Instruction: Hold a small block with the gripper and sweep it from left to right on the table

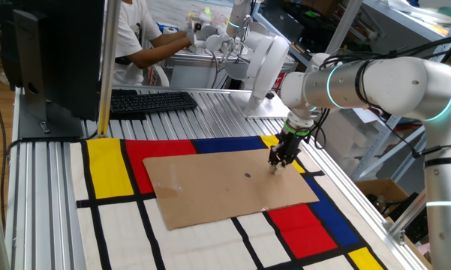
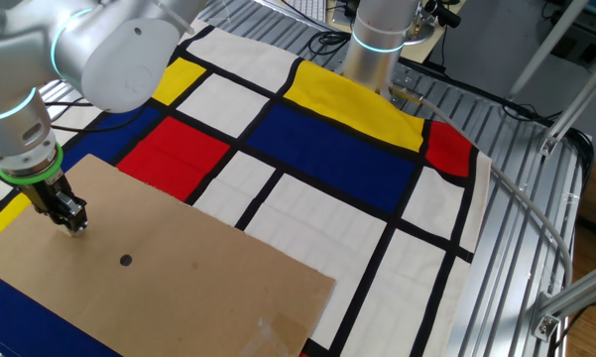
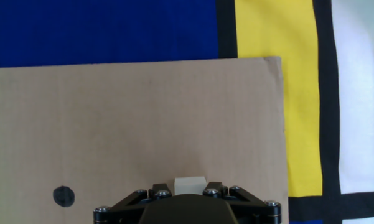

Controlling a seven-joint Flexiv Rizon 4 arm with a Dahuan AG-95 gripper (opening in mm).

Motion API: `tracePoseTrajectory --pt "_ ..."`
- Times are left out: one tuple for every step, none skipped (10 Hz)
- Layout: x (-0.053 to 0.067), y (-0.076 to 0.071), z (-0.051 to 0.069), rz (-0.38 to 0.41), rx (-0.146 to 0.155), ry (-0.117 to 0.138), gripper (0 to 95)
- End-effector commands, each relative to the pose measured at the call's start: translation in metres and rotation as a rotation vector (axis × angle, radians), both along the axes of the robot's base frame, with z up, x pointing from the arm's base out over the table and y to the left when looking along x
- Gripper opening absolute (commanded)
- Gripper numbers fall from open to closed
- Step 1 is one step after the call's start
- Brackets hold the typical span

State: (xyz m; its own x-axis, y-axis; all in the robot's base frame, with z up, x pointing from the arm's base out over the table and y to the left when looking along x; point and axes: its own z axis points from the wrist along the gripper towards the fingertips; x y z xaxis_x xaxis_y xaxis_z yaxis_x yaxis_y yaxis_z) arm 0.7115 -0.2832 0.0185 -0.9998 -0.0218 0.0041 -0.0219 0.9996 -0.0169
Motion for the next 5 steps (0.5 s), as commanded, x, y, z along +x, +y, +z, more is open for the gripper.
tracePoseTrajectory --pt "0.0009 -0.0004 -0.0025 0.001 0.004 -0.001 38.0" --pt "0.001 -0.0005 -0.0026 0.002 0.004 -0.003 38.0" --pt "0.0011 -0.0005 -0.0032 0.005 0.004 -0.001 38.0" --pt "0.0012 -0.0005 -0.0032 0.006 0.004 0.0 38.0" --pt "0.0012 -0.0006 -0.0032 0.007 0.004 0.0 38.0"
